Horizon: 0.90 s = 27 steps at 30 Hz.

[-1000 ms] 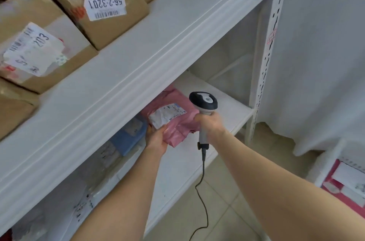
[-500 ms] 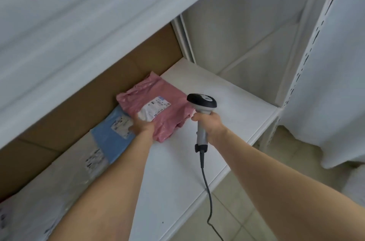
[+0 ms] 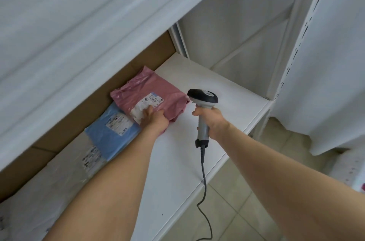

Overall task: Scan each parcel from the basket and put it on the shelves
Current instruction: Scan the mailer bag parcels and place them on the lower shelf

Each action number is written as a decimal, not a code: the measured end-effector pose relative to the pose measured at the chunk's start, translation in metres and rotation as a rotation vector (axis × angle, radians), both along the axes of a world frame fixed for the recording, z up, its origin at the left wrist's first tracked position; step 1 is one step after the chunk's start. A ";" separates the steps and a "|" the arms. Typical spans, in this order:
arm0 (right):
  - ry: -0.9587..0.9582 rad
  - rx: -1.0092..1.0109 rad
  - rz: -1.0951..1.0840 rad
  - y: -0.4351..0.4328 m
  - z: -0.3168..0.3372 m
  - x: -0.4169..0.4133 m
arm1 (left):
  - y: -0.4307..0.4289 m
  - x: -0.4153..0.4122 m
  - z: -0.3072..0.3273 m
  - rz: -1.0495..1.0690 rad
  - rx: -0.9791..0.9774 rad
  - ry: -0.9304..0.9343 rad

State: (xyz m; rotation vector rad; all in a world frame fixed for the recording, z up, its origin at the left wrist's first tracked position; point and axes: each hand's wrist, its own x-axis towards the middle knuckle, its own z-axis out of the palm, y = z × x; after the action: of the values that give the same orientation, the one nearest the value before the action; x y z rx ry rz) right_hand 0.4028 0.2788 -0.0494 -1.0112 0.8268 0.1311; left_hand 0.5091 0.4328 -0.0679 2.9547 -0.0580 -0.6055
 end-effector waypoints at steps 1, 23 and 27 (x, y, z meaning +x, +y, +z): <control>0.002 0.005 -0.005 -0.002 0.003 -0.003 | -0.004 -0.003 0.004 0.013 -0.024 -0.022; 0.085 0.231 -0.783 -0.111 0.081 -0.291 | -0.224 -0.251 0.087 -0.497 -0.248 0.157; 0.069 0.327 -0.896 -0.135 0.072 -0.366 | -0.271 -0.326 0.086 -0.615 -0.239 0.189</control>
State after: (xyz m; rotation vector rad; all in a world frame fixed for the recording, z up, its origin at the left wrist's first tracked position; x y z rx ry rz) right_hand 0.0363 0.1437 0.0226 -0.2690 1.2064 -0.4545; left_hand 0.1828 0.1618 0.0186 2.6054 -0.9684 -0.8668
